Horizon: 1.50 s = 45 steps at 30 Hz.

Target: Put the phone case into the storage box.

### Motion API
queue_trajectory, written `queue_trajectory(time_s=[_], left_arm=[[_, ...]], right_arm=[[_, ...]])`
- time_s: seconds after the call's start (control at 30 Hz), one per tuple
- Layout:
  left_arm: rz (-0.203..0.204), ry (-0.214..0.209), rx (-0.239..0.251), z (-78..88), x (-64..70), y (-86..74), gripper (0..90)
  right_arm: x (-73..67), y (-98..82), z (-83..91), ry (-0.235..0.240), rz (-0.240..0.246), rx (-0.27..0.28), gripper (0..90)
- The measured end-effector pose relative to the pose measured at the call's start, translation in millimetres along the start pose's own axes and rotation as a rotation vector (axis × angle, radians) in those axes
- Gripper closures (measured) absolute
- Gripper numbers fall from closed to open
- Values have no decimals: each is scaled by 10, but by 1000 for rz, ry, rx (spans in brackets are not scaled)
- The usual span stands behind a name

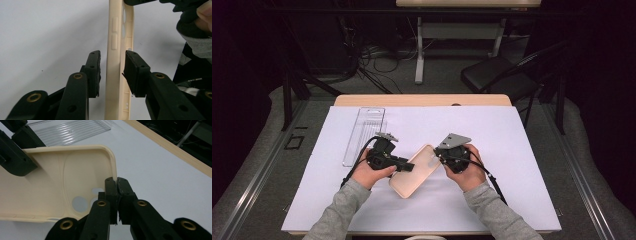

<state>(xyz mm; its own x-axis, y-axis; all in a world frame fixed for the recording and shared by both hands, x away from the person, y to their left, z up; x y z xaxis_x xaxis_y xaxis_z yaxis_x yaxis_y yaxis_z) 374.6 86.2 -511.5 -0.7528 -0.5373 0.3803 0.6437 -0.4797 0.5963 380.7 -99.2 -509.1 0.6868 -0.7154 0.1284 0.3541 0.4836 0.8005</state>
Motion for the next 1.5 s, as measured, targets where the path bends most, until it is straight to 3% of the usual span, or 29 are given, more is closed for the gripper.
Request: queue_trajectory(time_s=[0.03,0.23,0.73,0.83,1.5], left_arm=[[5,-19,-3,-2,2,-2,673],[32,-45,-13,-24,-4,-12,708],[70,-63,-26,-54,-26,-27,777],[81,-86,-29,-58,-40,-32,779],[29,-81,-40,-58,-24,-34,802]], right_arm=[[-1,1,2,-1,1,-1,881],[-16,10,12,0,3,5,881],[-25,9,7,4,7,6,881],[-30,7,5,5,5,5,881],[-29,-4,-9,15,-1,0,879]])
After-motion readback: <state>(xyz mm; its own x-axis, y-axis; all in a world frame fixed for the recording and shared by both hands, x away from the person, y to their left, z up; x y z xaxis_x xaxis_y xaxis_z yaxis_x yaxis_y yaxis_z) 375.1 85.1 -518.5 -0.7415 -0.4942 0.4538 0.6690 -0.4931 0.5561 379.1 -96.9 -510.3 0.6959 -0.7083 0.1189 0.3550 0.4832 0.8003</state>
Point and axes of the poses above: each handheld gripper's, and its own axes: z roughly backward along the jaws, y roughly out of its top, x roughly to its right, the point moved 5 cm from there along -z, roughly forward along the jaws, and after that the axes turned 2 degrees about -z, right-handed, at the moved point
